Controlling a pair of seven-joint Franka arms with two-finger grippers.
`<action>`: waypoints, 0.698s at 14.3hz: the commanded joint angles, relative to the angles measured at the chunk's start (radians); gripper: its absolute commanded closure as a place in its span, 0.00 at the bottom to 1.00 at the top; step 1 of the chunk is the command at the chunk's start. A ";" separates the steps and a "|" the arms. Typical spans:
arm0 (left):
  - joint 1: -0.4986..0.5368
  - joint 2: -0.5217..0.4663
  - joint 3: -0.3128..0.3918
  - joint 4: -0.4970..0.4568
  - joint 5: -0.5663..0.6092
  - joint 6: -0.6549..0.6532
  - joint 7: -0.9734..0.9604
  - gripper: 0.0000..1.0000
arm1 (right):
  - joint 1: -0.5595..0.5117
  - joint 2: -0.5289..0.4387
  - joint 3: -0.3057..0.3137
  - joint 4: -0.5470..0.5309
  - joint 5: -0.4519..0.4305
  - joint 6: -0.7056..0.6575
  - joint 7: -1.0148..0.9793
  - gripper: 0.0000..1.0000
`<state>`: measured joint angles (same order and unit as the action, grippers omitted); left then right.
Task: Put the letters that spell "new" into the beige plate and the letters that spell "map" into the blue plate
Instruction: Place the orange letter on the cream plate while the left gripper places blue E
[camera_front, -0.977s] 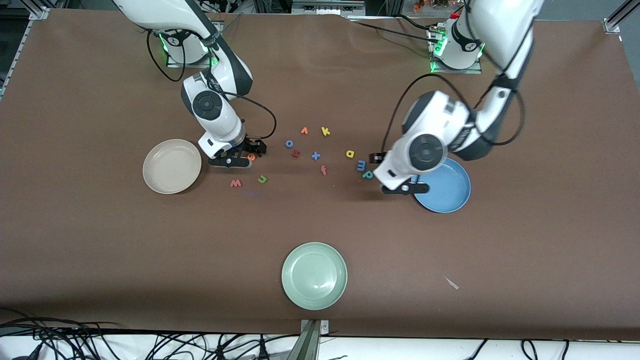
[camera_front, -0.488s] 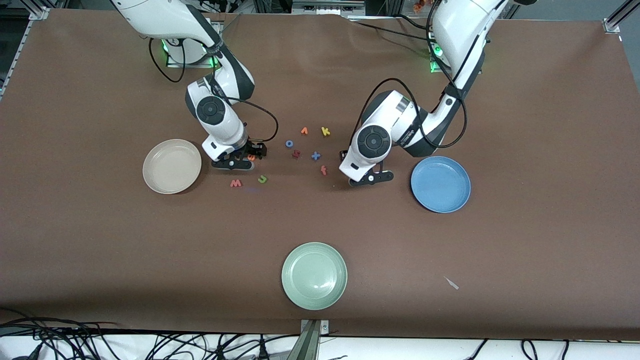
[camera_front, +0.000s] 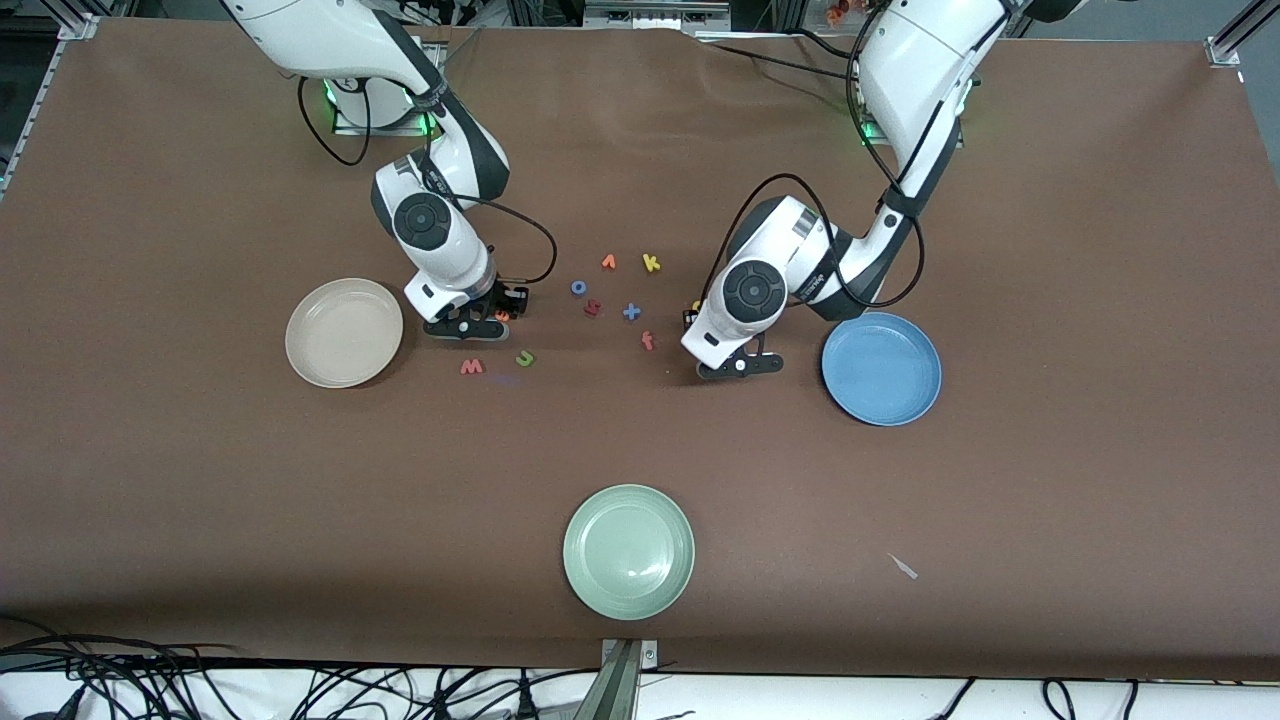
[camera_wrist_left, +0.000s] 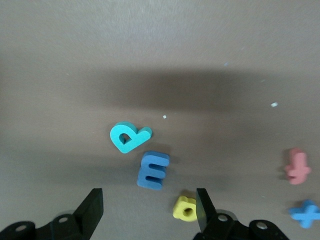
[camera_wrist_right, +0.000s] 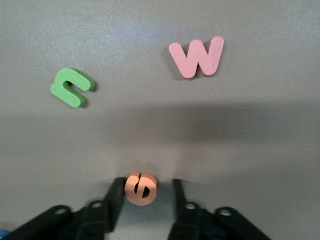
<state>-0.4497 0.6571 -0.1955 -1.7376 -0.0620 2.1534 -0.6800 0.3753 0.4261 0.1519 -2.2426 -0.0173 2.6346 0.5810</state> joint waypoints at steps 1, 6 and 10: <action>-0.003 -0.010 0.004 -0.042 0.016 0.045 0.033 0.18 | 0.013 0.008 -0.005 0.001 -0.009 0.019 0.016 0.60; 0.002 0.013 0.004 -0.050 0.033 0.095 0.033 0.26 | 0.013 0.013 -0.005 0.002 -0.009 0.028 0.016 0.66; -0.003 0.026 0.004 -0.048 0.036 0.137 0.037 0.47 | 0.013 0.014 -0.005 0.003 -0.009 0.033 0.016 0.73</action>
<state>-0.4495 0.6819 -0.1943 -1.7815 -0.0493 2.2726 -0.6596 0.3760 0.4257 0.1517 -2.2419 -0.0174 2.6382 0.5811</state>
